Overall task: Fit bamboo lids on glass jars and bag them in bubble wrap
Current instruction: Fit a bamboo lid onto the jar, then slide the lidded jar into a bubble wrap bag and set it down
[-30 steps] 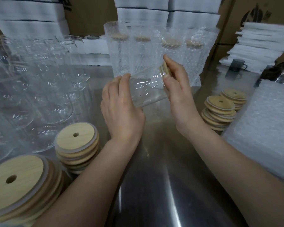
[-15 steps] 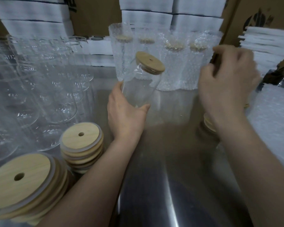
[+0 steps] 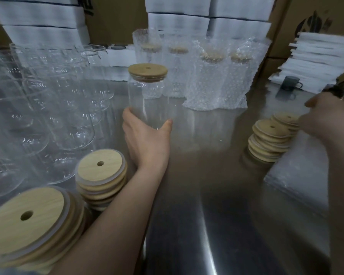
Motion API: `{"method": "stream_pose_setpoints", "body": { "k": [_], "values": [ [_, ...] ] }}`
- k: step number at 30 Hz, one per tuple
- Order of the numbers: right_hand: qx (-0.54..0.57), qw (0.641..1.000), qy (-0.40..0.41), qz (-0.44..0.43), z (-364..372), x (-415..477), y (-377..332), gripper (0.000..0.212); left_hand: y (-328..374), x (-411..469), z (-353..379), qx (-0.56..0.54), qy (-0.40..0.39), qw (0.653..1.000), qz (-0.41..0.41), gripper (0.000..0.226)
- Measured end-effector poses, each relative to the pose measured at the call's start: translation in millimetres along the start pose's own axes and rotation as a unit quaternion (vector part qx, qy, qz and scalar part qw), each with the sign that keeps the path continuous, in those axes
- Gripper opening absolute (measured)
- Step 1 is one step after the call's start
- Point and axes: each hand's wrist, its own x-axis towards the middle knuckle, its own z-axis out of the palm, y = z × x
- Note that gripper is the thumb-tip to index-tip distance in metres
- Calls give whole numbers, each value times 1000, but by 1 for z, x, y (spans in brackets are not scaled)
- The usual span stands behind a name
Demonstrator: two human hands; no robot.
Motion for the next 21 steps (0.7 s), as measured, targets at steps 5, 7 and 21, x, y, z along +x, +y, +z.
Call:
{"method": "stream_pose_setpoints", "body": {
  "k": [5,7,21],
  "values": [
    [37,999,-4,2,7,21,13,52,4,-4,-3,1,-3,1000,11,105],
    [58,998,-3,9,10,30,17,54,8,-6,-5,9,3,999,42,108],
    [269,901,281,-192,16,-2,-15,54,44,-38,-13,-13,-19,899,437,51]
  ]
}}
